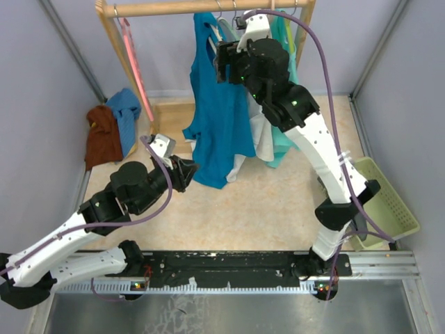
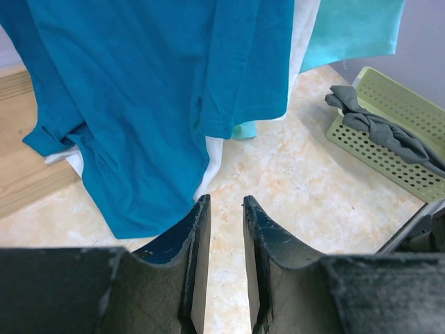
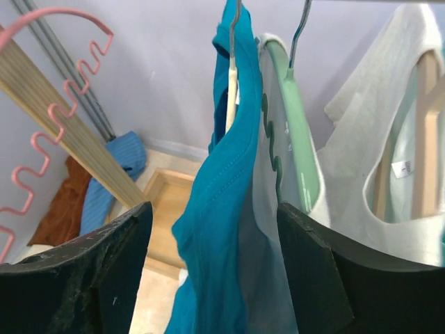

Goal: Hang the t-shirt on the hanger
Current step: Place the hanger at the clothesline.

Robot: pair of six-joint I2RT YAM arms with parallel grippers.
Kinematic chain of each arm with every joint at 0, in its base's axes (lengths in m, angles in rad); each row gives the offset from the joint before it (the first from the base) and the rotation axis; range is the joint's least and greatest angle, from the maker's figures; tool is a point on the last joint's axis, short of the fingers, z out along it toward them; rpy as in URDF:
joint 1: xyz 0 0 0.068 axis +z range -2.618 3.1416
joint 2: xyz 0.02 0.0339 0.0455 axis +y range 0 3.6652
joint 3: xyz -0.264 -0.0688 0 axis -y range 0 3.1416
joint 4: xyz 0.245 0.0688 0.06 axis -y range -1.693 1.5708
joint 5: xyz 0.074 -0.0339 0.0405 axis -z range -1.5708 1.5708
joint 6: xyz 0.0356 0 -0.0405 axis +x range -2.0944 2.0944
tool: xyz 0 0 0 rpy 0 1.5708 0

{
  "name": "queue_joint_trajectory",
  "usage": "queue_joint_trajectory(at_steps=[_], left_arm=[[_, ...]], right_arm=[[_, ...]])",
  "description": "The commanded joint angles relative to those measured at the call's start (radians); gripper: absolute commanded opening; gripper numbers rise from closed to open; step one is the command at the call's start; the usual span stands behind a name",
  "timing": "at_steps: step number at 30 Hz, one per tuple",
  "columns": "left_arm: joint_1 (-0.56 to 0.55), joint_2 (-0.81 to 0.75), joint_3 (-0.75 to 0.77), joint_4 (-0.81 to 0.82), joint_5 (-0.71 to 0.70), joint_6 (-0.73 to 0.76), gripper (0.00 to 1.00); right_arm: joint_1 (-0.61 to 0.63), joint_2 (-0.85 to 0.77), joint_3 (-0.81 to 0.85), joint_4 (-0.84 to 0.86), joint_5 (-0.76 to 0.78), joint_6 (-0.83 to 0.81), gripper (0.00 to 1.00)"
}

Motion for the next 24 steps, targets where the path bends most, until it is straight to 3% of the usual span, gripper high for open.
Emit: queue_joint_trajectory(at_steps=[1,7,12,18,24], left_arm=[[0.002,0.002,-0.003,0.026,-0.046,-0.019,0.31],[0.002,0.046,-0.045,0.037,-0.107,-0.056,0.31],[0.002,0.124,-0.129,0.104,-0.201,-0.113,0.34],[0.036,0.295,-0.2,0.22,-0.346,-0.192,0.38],[0.189,0.43,-0.267,0.423,-0.298,-0.233,0.37]], right_arm=[[-0.006,-0.161,0.012,0.021,-0.056,0.007,0.74],[-0.007,-0.34,-0.09,-0.025,-0.106,0.073,0.88],[-0.006,-0.546,-0.282,-0.087,-0.156,0.15,0.99],[-0.006,-0.751,-0.483,-0.178,-0.184,0.21,0.99],[-0.007,-0.86,-0.59,-0.247,-0.197,0.238,0.99]])
